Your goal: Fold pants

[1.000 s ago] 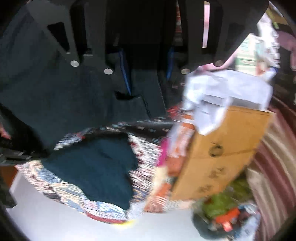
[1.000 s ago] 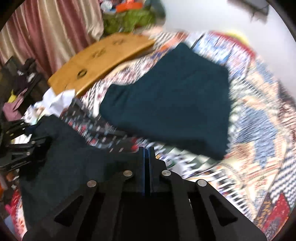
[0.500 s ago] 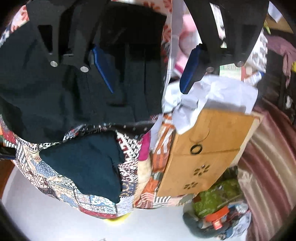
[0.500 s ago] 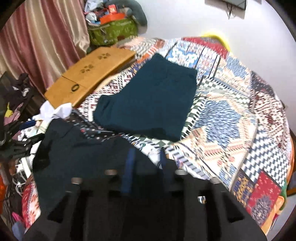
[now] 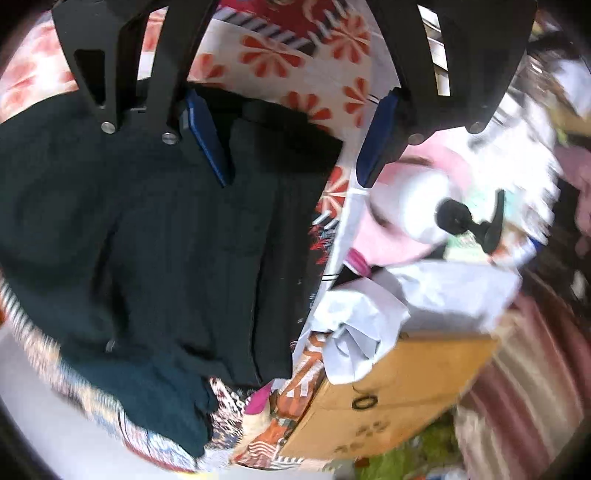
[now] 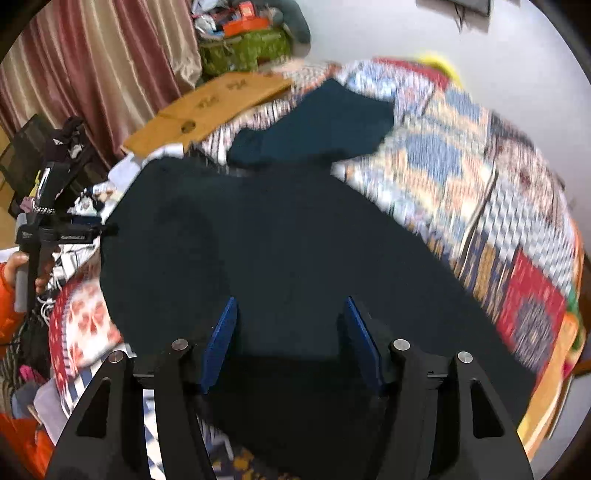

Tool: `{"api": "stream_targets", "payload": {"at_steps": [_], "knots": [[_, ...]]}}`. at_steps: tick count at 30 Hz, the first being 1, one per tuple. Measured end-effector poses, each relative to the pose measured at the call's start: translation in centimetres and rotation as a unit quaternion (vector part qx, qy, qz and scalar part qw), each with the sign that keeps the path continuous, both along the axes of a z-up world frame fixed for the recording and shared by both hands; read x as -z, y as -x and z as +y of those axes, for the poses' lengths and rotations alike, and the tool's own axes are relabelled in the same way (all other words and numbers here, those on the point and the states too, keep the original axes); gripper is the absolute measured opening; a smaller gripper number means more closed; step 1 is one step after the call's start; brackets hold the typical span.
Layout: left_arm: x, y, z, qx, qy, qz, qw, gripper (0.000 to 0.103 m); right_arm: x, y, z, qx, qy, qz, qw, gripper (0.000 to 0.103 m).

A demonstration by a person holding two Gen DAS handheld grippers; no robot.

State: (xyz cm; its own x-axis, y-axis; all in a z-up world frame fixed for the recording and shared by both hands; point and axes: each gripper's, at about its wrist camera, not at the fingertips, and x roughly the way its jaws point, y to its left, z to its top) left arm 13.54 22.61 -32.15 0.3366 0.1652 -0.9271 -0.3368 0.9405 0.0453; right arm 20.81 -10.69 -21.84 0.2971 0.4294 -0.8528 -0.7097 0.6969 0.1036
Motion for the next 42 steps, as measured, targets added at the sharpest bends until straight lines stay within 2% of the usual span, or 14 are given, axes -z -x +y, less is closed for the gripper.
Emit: {"api": "stream_targets", "payload": {"at_steps": [5, 10, 13, 18, 21, 25, 27, 29, 30, 32, 33, 34, 39, 42], "knots": [[-1.0, 0.3, 0.2, -0.003, -0.005, 0.011, 0.9999, 0.073, 0.4, 1.0, -0.9, 0.011, -0.010, 0.017, 1.000, 0.056], [-5.7, 1.9, -1.2, 0.024, -0.013, -0.045, 0.9986, 0.073, -2.3, 2.4, 0.4, -0.005, -0.044, -0.019, 0.999, 0.056], [-6.8, 2.6, -2.8, 0.054, 0.002, -0.055, 0.9970, 0.073, -3.1, 3.7, 2.3, -0.035, -0.051, -0.031, 0.998, 0.056], [-4.9, 2.6, -5.8, 0.098, 0.012, -0.039, 0.9944, 0.073, -1.6, 5.6, 6.5, -0.098, -0.025, -0.033, 0.994, 0.056], [-2.7, 2.1, -7.2, 0.117, -0.011, -0.004, 0.9931, 0.073, 0.1, 6.0, 8.6, -0.130, -0.001, -0.027, 0.991, 0.056], [-1.4, 1.4, -7.3, 0.110, -0.017, 0.001, 0.9938, 0.073, 1.6, 6.0, 10.0, -0.146, 0.024, -0.023, 0.989, 0.056], [-1.5, 0.9, -7.2, 0.104, -0.040, -0.004, 0.9938, 0.073, 1.7, 5.8, 10.4, -0.149, 0.022, -0.033, 0.988, 0.051], [-1.7, 0.5, -7.5, 0.107, -0.057, -0.017, 0.9925, 0.073, 1.6, 5.4, 10.9, -0.148, 0.020, -0.034, 0.988, 0.036], [-1.9, 0.4, -7.7, 0.111, -0.068, -0.026, 0.9911, 0.071, 1.6, 5.3, 11.1, -0.147, 0.016, -0.031, 0.988, 0.033], [-2.4, 0.4, -8.1, 0.118, -0.100, -0.047, 0.9869, 0.057, 1.6, 4.8, 11.4, -0.144, 0.004, -0.025, 0.989, 0.016], [-2.7, 0.4, -8.3, 0.123, -0.123, -0.055, 0.9832, 0.041, 1.6, 4.7, 11.5, -0.144, -0.005, -0.017, 0.989, 0.014], [-2.8, 0.4, -8.4, 0.122, -0.136, -0.058, 0.9815, 0.033, 1.3, 4.7, 11.5, -0.142, -0.012, -0.012, 0.990, 0.011], [-4.4, 1.6, -6.9, 0.099, -0.120, -0.088, 0.9839, 0.026, -0.2, 5.4, 10.9, -0.151, -0.051, 0.023, 0.987, 0.007], [-5.3, 2.7, -5.9, 0.092, -0.098, -0.095, 0.9863, 0.026, -0.3, 6.6, 11.1, -0.170, -0.043, 0.029, 0.984, 0.007]]}}
